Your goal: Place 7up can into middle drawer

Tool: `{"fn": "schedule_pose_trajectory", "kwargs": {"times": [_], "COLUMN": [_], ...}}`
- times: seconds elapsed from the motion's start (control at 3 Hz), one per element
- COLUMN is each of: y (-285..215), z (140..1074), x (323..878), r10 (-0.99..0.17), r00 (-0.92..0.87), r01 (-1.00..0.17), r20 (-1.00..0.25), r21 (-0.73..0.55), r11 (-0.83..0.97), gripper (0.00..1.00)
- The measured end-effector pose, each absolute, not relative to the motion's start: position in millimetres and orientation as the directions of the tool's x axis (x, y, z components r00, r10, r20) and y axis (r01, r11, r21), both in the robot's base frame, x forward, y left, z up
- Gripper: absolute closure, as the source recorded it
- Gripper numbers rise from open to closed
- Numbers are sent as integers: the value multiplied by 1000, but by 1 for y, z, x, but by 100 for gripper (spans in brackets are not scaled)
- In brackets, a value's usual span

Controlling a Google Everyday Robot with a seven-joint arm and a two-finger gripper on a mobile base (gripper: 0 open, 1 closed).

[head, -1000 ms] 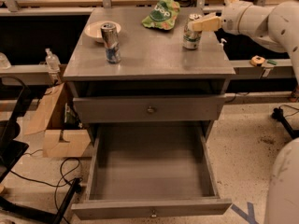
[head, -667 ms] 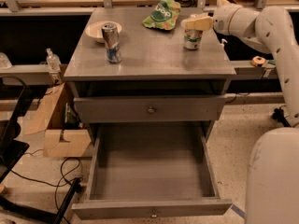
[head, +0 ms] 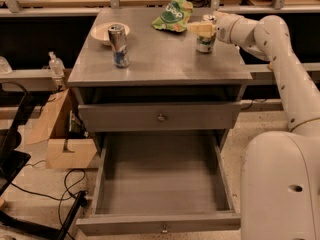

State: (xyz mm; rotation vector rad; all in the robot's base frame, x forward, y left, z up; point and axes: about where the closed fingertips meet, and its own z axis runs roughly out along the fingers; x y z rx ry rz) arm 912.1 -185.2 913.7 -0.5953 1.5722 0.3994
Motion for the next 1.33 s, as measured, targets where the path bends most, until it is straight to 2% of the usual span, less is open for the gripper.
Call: {"fn": "schedule_pose_trajectory", "kwargs": {"times": [1.0,1.33], "y": [-176,-171], "z": [911,922], "x": [914,915], "r10": [-134,-135], "r00": [-18,-7], "r01": [-601,-605], "r20": [-991,-991], "r21": [-97,-104], "r11": [794,789], "gripper": [96,100]}}
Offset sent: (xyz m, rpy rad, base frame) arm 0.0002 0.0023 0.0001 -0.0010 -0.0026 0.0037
